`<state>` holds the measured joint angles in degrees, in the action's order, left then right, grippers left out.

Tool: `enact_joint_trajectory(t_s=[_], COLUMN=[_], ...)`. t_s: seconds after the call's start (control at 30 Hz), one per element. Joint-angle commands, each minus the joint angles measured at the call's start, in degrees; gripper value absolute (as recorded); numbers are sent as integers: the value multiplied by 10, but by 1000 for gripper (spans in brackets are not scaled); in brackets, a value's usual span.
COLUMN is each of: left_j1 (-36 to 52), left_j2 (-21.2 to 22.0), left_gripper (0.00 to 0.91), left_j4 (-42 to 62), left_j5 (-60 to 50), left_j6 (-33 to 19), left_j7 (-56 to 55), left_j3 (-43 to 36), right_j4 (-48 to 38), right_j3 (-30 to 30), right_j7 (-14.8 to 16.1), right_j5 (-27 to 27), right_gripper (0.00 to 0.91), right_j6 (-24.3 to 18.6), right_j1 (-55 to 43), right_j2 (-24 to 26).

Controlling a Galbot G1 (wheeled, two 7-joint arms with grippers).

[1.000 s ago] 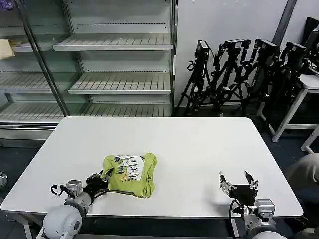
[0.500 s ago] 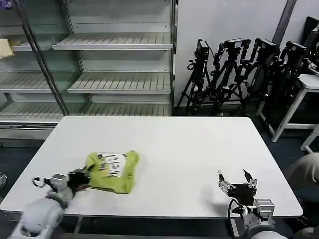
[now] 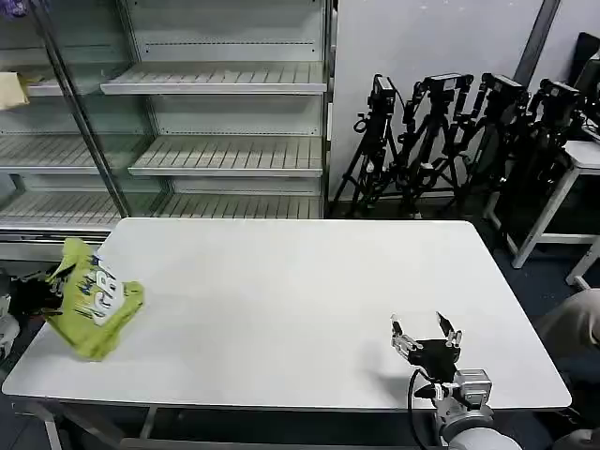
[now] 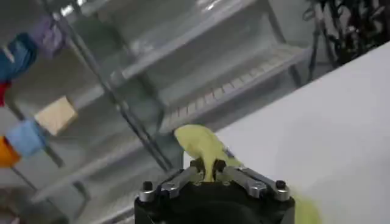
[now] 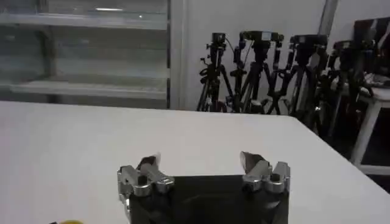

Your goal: Fold and organize the clothes.

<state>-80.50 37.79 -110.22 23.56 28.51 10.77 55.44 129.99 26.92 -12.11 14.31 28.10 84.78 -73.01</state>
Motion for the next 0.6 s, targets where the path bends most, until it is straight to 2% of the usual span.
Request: enact_joint_trajectory(t_s=[0.03,0.07,0.1,0.2,0.6], left_j1=[-35,-30,-19,9,157], left_j2=[145,160,205,257,318], left_gripper=[20,20,20,10,20], left_j4=[-251,-249,-236,-201,-119], left_j5=[-93,-114,-141,-167,-161], left_j6=[40,31,13,-23,-22], left_j7=[-144,-168,-208,-248,-267], left_j3=[-250,-312,-384,-461,-545], right_j4=[-6,-4,-2,3,4], right_j3=[-4,0,4,11,37], right_j7=[1,1,1,1,5], right_j5=[-12,-12,-12,-12,-10], right_gripper=[907,907,907,907,907], right_j6=[-7,-8,-8,-8,0], right_j1=[-1,3,8,16,-1], right_j2=[-3,-3,-2,-1,7])
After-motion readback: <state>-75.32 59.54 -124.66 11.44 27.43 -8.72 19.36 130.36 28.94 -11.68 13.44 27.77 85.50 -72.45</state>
